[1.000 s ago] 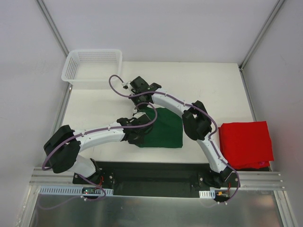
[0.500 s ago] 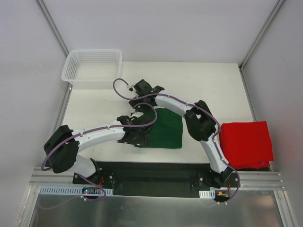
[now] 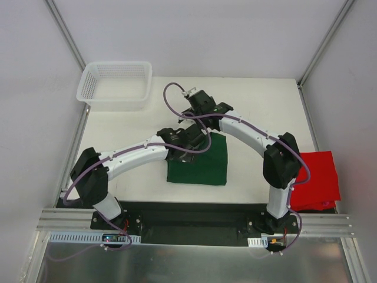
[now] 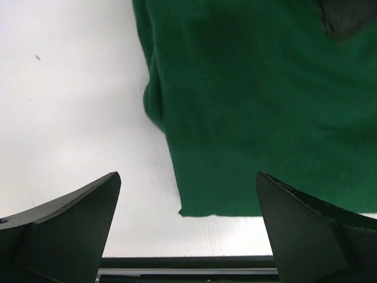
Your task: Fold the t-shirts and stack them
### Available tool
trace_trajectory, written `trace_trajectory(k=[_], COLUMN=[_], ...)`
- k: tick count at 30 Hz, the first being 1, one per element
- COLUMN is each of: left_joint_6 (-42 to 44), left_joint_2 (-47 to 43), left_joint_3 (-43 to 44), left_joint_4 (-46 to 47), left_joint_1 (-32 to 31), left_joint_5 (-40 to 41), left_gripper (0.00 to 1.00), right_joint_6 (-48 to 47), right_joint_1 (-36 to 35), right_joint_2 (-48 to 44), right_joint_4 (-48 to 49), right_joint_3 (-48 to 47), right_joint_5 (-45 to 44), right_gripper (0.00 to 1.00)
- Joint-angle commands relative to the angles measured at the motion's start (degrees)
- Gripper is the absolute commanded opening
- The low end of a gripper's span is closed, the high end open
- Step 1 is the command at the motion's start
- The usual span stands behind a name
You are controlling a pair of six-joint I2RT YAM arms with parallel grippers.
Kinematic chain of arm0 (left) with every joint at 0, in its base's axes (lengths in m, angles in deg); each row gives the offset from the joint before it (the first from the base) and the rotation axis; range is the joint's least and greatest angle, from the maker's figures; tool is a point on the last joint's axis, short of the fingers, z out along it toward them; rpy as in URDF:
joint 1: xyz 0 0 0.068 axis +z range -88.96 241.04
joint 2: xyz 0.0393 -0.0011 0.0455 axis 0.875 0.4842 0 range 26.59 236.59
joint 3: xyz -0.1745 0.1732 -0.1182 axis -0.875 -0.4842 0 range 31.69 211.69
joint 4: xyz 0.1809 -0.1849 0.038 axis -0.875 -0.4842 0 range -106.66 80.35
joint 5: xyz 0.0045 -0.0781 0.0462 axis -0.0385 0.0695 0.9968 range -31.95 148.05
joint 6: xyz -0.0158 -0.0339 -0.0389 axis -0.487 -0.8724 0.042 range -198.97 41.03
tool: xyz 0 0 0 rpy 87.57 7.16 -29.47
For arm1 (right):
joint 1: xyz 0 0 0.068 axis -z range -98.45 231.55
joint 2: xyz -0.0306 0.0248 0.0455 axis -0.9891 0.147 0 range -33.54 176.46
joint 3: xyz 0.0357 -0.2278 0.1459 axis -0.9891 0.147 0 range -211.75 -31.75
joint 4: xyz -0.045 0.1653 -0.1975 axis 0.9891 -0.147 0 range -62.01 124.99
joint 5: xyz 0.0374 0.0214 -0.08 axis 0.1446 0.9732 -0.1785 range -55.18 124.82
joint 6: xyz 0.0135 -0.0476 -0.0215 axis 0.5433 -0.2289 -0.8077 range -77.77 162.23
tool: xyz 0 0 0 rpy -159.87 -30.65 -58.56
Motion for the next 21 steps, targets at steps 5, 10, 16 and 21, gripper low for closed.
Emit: trace_trajectory(k=[5,10,16,21], left_joint_6=[5.7,8.6,15.8,15.8], left_joint_2=[7.5,7.9,4.4,0.0], left_joint_3=[6.9,5.5,-2.6,-9.7], left_joint_4=[1.3,5.6,20.6,29.8], left_joint_1=[-0.4,-0.4,1.4,5.8], left_joint_5=[-0.7,-0.8,-11.1,-18.3], left_gripper=[0.99,0.99,0.99,0.99], right_joint_6=[3.3,4.1,5.7,10.0], right_joint_1=[0.1,0.0,0.3,3.0], right_joint_2=[-2.1,-3.4,-8.1,-13.4], right_joint_4=[0.2,-0.4,-3.8,-4.2], right_joint_3=[4.0,6.8,11.1,16.4], right_joint_5=[3.3,1.7,-6.3,-5.0], right_gripper=[0.96,0.96,0.96,0.96])
